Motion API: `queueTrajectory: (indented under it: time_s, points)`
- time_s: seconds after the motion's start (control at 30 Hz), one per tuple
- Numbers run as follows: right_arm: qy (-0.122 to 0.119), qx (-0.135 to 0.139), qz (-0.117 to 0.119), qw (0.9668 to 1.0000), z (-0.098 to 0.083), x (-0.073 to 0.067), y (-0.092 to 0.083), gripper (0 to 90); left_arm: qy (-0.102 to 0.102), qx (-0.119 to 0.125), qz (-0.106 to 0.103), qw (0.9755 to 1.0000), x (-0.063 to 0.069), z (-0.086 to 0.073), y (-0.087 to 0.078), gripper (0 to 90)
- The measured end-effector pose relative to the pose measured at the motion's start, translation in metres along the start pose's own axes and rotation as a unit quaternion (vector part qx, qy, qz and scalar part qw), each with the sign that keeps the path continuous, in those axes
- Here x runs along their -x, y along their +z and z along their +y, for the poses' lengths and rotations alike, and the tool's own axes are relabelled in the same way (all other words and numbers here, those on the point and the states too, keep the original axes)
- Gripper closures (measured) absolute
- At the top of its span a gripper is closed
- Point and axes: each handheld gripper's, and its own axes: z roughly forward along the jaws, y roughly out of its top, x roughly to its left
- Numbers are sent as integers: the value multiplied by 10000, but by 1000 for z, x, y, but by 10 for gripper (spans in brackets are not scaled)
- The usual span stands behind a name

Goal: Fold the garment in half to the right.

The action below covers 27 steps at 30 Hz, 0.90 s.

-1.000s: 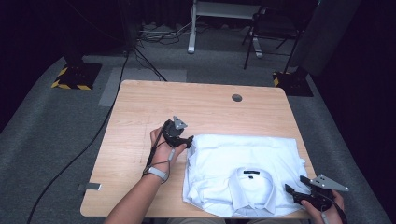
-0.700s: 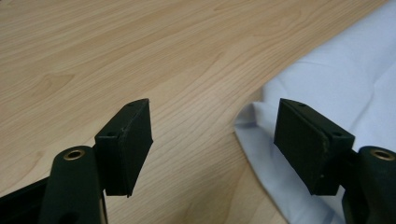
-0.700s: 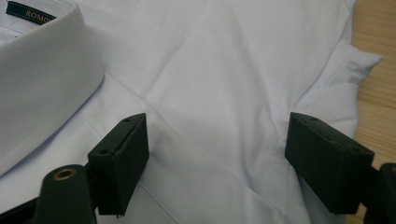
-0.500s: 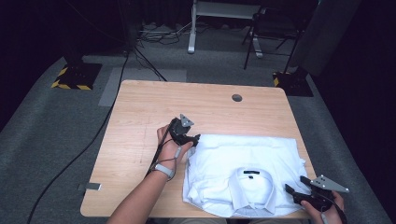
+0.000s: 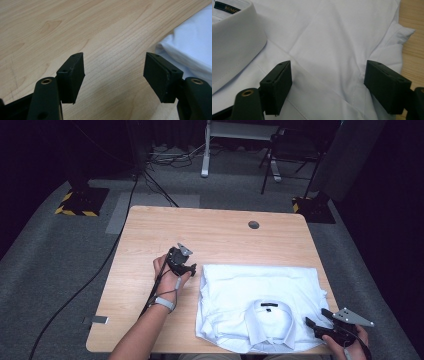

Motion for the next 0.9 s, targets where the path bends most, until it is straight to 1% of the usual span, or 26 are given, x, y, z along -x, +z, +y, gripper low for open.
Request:
queueTrajectory:
  time_s: [0.03, 0.1, 0.13, 0.17, 0.23, 0.27, 0.3, 0.33, 0.37, 0.4, 0.43, 0.47, 0.53, 0.57, 0.63, 0.77, 0.8, 0.83, 0.87, 0.9]
  points:
    - [-5, 19, 6, 10000, 0, 0, 0, 226, -55, 86, -48, 9999, -2, 0, -5, 319]
    - [-5, 32, 7, 10000, -1, 0, 0, 226, -66, 194, -81, 9998, 1, 1, -7, 317]
    - [-3, 37, 6, 10000, -1, 0, 0, 226, -66, 194, -81, 9998, 1, 1, -7, 315]
    - [-5, 41, 5, 10000, -1, 0, 0, 226, -60, 252, -159, 9995, 5, 3, -6, 313]
    - [-8, 50, 3, 10000, -1, 0, 0, 226, -47, 259, -231, 9994, 9, 7, -1, 306]
    - [-8, 50, 3, 10000, -1, 0, 0, 226, -47, 259, -231, 9994, 9, 7, -1, 303]
    - [3, 59, 1, 10000, -2, 0, 0, 226, -19, 264, -298, 9992, 12, 9, 2, 300]
    - [5, 59, 0, 10000, -2, 0, 0, 226, 0, 290, -433, 9986, 17, 13, 8, 297]
    - [3, 54, 0, 10000, -2, 0, 0, 226, 0, 290, -433, 9986, 17, 13, 8, 295]
    - [3, 50, -2, 10000, -1, 0, 0, 226, 46, 275, -565, 9980, 23, 17, 14, 294]
    - [3, 50, -2, 10000, -1, 0, 0, 226, 46, 275, -565, 9980, 23, 17, 14, 292]
    - [5, 49, -3, 10000, -1, 0, 0, 226, 50, 273, -663, 9974, 27, 20, 17, 292]
    - [12, 37, -9, 10000, -1, 0, 0, 226, 81, 165, -722, 9972, 33, 24, 24, 292]
    - [16, 38, -11, 10000, -1, 0, 0, 226, 81, 165, -722, 9972, 33, 24, 24, 292]
    - [24, 41, -24, 10000, -1, 0, 0, 228, 36, 53, -861, 9963, 36, 26, 32, 293]
    - [40, 57, -39, 10000, -1, 0, 0, 228, 73, -159, -995, 9949, 41, 24, 42, 294]
    - [40, 64, -38, 10000, -1, 0, 0, 228, 73, -159, -995, 9949, 41, 24, 42, 295]
    - [40, 64, -38, 10000, -1, 0, 0, 228, 93, -223, -1018, 9945, 42, 23, 45, 295]
    - [36, 68, -39, 10000, -2, 0, 0, 228, 195, -237, -982, 9947, 45, 21, 47, 291]
    - [40, 68, -38, 10000, -2, 0, 0, 228, 251, -245, -930, 9951, 47, 21, 48, 290]
